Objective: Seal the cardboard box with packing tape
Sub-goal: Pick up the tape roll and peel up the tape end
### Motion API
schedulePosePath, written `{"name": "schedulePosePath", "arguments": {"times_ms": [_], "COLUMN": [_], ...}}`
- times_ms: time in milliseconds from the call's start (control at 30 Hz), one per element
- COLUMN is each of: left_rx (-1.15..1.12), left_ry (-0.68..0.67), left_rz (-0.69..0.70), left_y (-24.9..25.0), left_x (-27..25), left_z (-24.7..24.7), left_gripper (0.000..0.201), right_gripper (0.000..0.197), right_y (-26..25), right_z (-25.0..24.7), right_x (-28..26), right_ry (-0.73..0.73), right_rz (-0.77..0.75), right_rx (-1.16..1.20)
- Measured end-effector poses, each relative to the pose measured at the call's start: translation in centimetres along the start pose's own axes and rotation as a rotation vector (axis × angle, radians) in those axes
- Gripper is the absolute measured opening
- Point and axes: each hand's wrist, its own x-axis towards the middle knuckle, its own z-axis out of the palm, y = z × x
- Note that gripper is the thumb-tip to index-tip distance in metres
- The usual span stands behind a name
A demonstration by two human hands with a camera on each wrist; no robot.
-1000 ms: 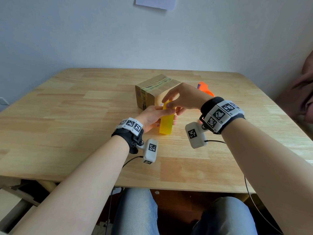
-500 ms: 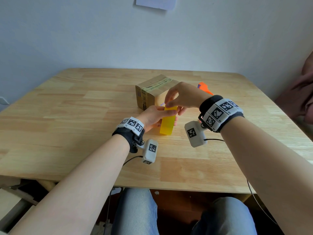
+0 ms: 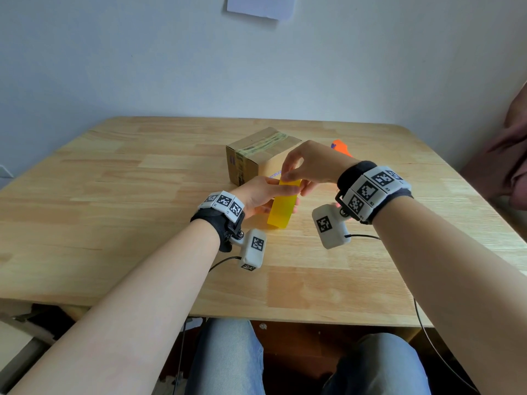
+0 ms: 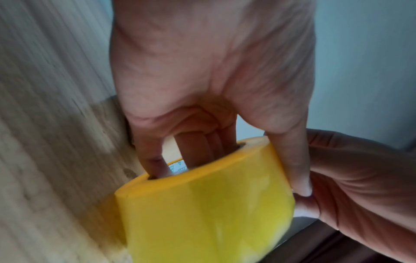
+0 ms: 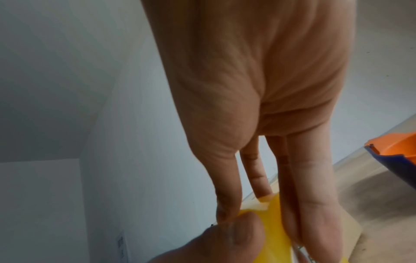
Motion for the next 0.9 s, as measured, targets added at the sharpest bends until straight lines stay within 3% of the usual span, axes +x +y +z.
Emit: {"name": "schedulePosePath", "arguments": {"times_ms": [233,467,700,900], "left_rx": [0.067,0.122,0.116,0.078], "left_ry": [0.011,-0.02,-0.052,-0.016], "left_rz": [-0.025,-0.021,-0.03,-0.015], "left_y": [0.1,1.0,1.0,0.6], "left_x": [0.9,0.9,1.1,1.5], "left_z": [0.2,0.6,0.5,0.5], "left_gripper": [0.071,0.044,0.042,0.049], "right_gripper": [0.01,0.006,0.006,0.014], "right_y": [0.2,0.7,0.8,1.2], "right_z": [-0.4,-0.9,-0.9,-0.4], "right_x": [-0.3,-1.0,-0.9,-1.1], "right_ry": [0.023,0.024,0.007,0.093], "right_rz": [0.025,0.048,0.052,0.033], "right_rx": [0.011,0.035,0.001,0.075]}}
